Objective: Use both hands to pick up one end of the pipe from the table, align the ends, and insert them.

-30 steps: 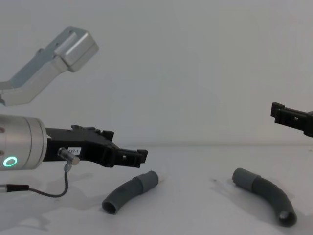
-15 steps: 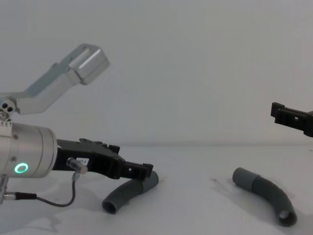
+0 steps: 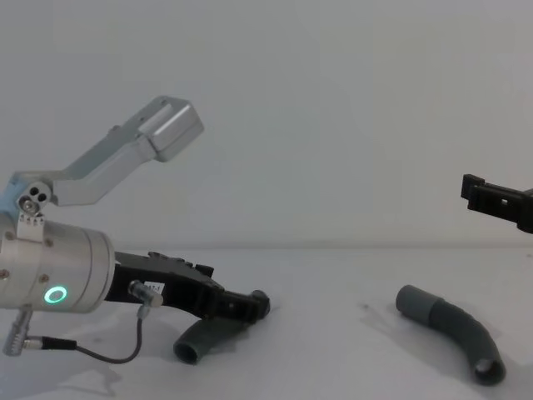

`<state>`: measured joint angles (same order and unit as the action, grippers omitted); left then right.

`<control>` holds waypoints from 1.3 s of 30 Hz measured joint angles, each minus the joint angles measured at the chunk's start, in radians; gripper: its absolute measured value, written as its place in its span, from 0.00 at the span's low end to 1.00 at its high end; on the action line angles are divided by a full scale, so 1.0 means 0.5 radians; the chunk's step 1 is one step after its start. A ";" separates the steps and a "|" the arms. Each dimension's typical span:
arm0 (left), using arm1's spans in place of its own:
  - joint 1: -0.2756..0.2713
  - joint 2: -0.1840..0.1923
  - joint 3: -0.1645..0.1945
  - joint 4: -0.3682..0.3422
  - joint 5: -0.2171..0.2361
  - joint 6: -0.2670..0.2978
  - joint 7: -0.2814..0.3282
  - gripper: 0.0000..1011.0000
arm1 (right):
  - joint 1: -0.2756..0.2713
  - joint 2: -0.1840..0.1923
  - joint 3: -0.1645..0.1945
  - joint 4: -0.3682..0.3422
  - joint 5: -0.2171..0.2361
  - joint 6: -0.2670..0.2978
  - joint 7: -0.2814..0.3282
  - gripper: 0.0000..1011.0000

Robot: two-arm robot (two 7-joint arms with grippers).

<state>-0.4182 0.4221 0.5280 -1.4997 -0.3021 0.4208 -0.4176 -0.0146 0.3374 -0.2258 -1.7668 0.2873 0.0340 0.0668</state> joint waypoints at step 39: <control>-0.086 -0.101 0.020 0.155 -0.064 0.166 -0.056 0.99 | 0.000 0.000 0.000 0.000 0.000 0.000 0.000 0.99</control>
<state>-0.4611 0.3717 0.5379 -1.4222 -0.3339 0.5036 -0.4457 -0.0147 0.3375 -0.2258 -1.7668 0.2874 0.0341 0.0668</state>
